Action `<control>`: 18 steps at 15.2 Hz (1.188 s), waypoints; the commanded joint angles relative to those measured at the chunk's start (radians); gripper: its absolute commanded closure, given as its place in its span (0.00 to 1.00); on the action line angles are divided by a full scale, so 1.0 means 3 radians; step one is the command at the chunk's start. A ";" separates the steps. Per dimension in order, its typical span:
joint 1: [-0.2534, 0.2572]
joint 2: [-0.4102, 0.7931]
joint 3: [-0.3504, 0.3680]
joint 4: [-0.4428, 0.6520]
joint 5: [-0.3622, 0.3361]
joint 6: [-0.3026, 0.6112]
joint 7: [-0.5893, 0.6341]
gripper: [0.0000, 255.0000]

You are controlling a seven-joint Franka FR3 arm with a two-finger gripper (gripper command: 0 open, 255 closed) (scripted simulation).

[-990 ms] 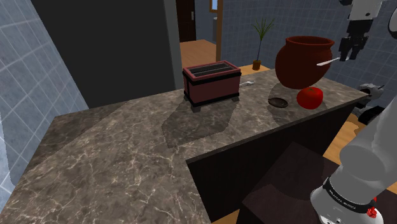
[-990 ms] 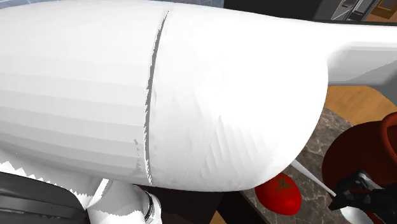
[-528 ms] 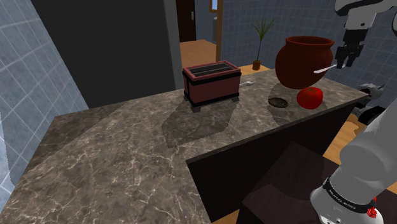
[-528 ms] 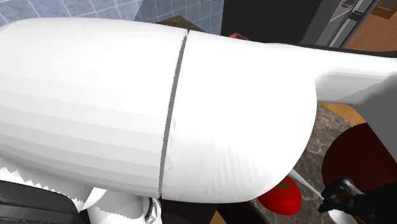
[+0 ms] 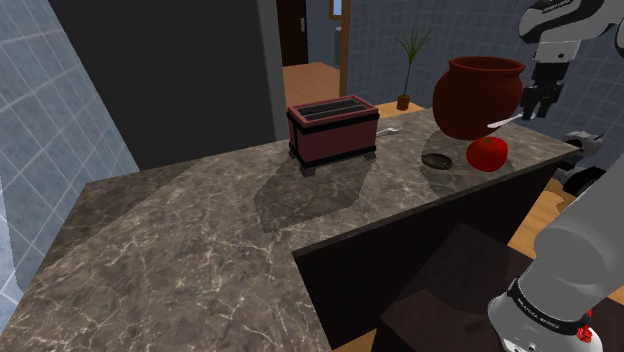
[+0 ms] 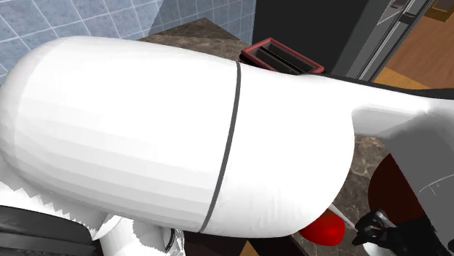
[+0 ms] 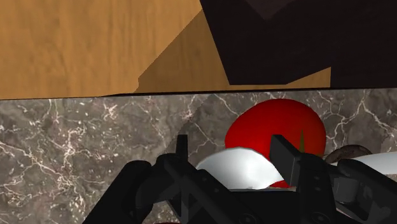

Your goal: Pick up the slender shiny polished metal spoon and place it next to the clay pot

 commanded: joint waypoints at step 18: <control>-0.0037 0.0240 -0.0030 -0.0648 0.0138 0.0837 -0.0066 1.00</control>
